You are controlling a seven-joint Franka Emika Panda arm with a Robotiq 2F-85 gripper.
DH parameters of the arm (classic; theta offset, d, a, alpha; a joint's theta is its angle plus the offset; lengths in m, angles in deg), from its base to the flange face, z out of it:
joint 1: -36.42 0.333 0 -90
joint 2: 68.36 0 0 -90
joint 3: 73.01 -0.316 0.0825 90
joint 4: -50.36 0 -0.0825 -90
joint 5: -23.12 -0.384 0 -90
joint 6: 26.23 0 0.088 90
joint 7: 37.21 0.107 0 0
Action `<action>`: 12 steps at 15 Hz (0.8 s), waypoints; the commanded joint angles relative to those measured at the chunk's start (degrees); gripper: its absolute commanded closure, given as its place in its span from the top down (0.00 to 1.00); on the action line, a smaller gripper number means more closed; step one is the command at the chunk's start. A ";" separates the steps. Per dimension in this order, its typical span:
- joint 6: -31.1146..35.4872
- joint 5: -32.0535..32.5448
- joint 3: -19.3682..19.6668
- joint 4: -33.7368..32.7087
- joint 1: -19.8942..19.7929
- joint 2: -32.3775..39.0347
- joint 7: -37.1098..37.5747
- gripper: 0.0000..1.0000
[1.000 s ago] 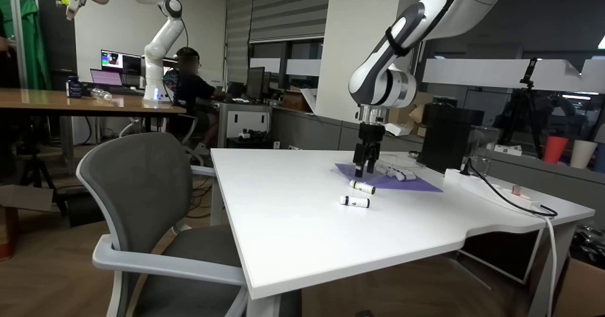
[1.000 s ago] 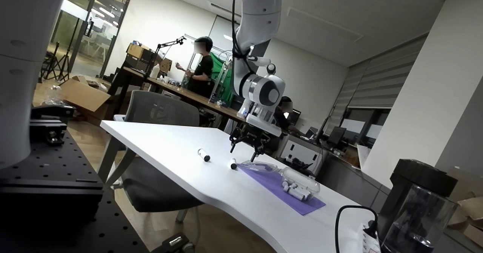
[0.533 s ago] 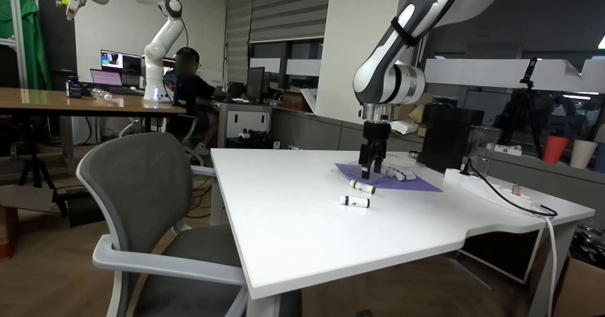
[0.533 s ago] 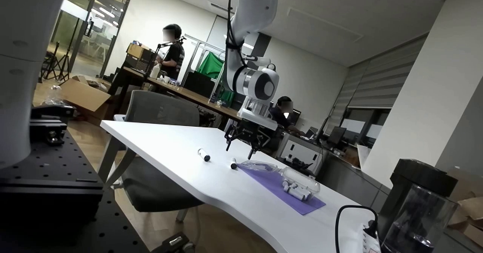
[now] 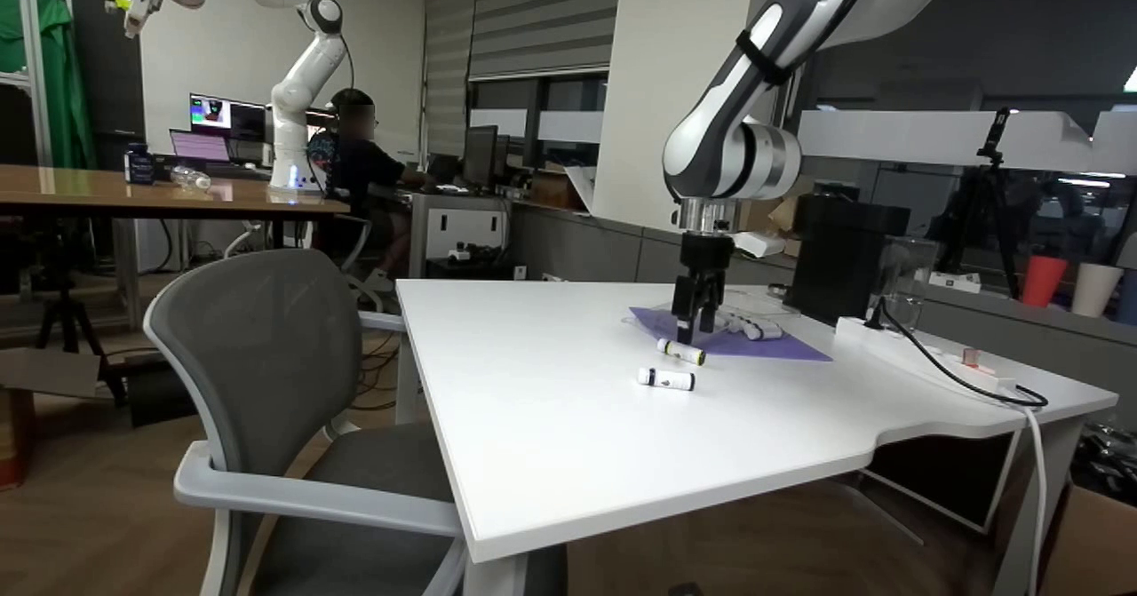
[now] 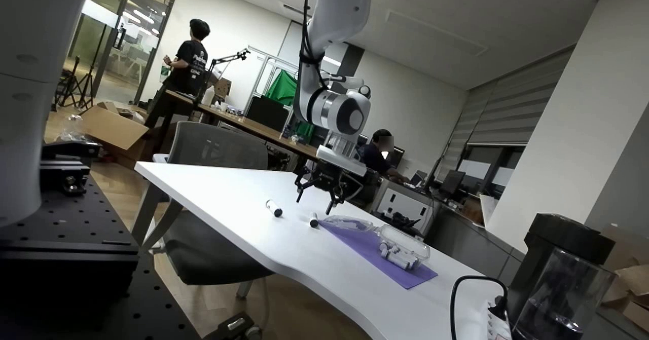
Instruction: Take one bottle from the table and put it in the bowl
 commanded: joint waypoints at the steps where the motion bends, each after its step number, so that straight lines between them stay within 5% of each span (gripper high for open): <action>1: 1.30 -1.12 -1.86 0.37 -1.87 -0.27 -1.17 1.00; 12: 1.97 -1.49 -2.62 -1.88 -2.99 2.31 -3.65 1.00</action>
